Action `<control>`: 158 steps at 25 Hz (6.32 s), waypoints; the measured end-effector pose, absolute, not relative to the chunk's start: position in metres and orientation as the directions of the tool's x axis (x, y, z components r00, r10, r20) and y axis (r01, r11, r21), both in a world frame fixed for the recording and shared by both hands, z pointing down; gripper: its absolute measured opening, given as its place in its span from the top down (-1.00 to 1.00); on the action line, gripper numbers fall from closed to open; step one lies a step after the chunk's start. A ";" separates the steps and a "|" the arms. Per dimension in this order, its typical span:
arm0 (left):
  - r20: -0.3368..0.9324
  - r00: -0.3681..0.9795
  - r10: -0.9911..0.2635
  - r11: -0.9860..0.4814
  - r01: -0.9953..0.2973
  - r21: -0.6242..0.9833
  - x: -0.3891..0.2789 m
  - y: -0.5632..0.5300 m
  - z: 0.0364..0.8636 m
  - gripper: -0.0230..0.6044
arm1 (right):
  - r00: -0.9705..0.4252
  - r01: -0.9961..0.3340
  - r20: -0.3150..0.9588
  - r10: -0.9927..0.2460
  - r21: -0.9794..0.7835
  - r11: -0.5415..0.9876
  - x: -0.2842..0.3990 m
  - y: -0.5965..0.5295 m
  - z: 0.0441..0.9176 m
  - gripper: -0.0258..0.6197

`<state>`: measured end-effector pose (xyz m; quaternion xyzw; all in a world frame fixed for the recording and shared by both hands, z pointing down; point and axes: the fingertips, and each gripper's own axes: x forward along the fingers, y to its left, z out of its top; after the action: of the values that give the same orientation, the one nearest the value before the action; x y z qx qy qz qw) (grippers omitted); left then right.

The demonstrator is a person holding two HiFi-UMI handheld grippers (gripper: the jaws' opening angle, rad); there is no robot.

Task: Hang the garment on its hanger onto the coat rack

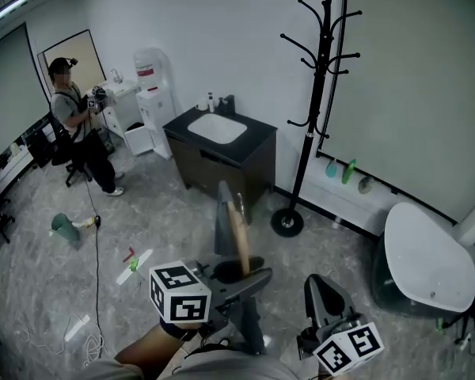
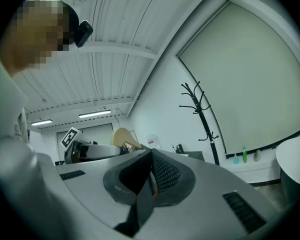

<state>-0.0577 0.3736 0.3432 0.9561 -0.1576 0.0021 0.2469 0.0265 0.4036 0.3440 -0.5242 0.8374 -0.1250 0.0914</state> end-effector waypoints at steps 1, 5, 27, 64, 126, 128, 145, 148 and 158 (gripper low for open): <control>0.081 0.951 -0.299 -0.830 -0.301 0.469 -0.055 0.373 0.343 0.52 | -0.430 -0.858 -0.024 -0.903 -0.301 0.416 0.031 0.403 0.344 0.88; 0.084 0.955 -0.285 -0.837 -0.290 0.464 -0.045 0.366 0.342 0.51 | -0.424 -0.860 -0.023 -0.905 -0.303 0.411 0.042 0.394 0.345 0.87; 0.043 0.999 0.002 -0.887 -0.019 0.462 -0.014 0.171 0.338 0.50 | -0.302 -0.912 -0.011 -0.953 -0.288 0.292 0.050 0.191 0.347 0.87; 0.124 0.979 0.164 -0.894 0.095 0.437 0.057 -0.223 0.348 0.49 | -0.434 -0.841 -0.072 -0.898 -0.325 0.432 0.134 -0.212 0.335 0.87; 0.222 0.729 0.648 -0.685 0.430 0.588 0.211 -0.433 0.414 0.52 | 0.030 -0.963 -0.044 -0.999 -0.267 -0.017 0.190 -0.353 0.337 0.87; 0.207 0.736 0.644 -0.687 0.438 0.579 0.213 -0.432 0.412 0.51 | 0.017 -0.964 -0.037 -0.999 -0.264 -0.006 0.188 -0.356 0.339 0.87; 0.304 0.890 0.339 -0.895 0.205 0.396 0.204 -0.473 0.404 0.26 | -0.067 -0.964 -0.051 -0.996 -0.255 0.078 0.172 -0.362 0.338 0.87; 0.316 0.919 0.237 -0.942 0.138 0.305 0.200 -0.480 0.392 0.26 | -0.063 -0.965 -0.042 -0.997 -0.252 0.072 0.176 -0.363 0.340 0.87; 0.227 0.970 -0.088 -0.993 -0.105 0.063 0.158 -0.483 0.342 0.58 | -0.107 -0.966 -0.011 -0.994 -0.234 0.106 0.169 -0.378 0.348 0.87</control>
<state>0.1578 -0.4832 0.3425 0.9918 -0.0487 0.1124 0.0371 0.1686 -0.3779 0.3477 -0.6631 0.7391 -0.0841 0.0830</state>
